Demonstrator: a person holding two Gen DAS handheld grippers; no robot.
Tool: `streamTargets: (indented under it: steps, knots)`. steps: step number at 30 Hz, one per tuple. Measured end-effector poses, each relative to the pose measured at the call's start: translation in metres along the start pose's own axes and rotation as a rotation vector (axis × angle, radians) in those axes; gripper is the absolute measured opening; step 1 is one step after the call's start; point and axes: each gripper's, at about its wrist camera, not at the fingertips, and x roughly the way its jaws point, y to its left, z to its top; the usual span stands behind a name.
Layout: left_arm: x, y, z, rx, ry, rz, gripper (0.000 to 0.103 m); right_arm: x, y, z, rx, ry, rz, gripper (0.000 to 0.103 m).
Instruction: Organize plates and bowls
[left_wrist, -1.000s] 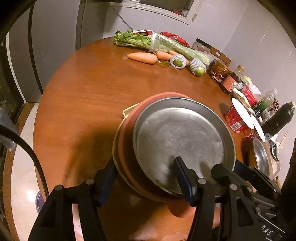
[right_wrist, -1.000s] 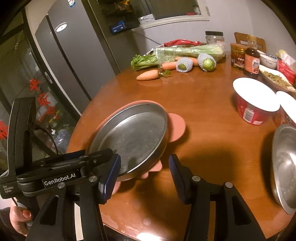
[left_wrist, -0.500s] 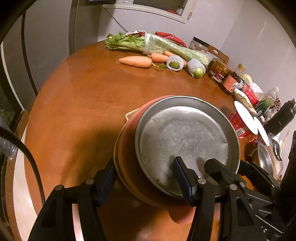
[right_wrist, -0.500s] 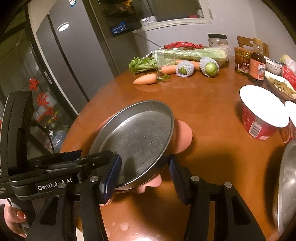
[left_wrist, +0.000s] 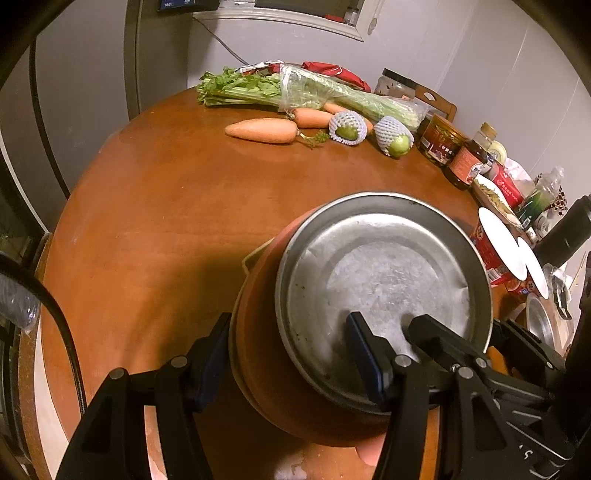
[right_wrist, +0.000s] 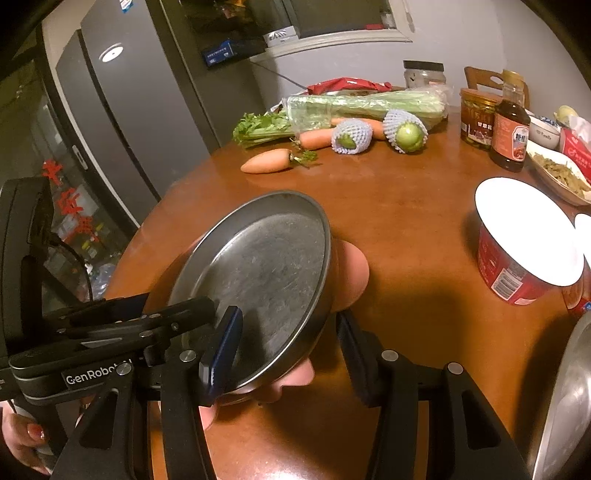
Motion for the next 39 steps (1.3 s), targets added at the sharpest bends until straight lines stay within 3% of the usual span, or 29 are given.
streamTargets:
  steps: [11, 39]
  knots:
    - [-0.017, 0.009, -0.001, -0.020, -0.038, 0.003, 0.061, -0.007, 0.000, 0.003, 0.011, -0.001, -0.011, 0.055]
    - [-0.087, -0.025, -0.027, 0.042, -0.176, 0.115, 0.062, -0.083, 0.017, -0.008, -0.057, -0.172, -0.064, 0.060]
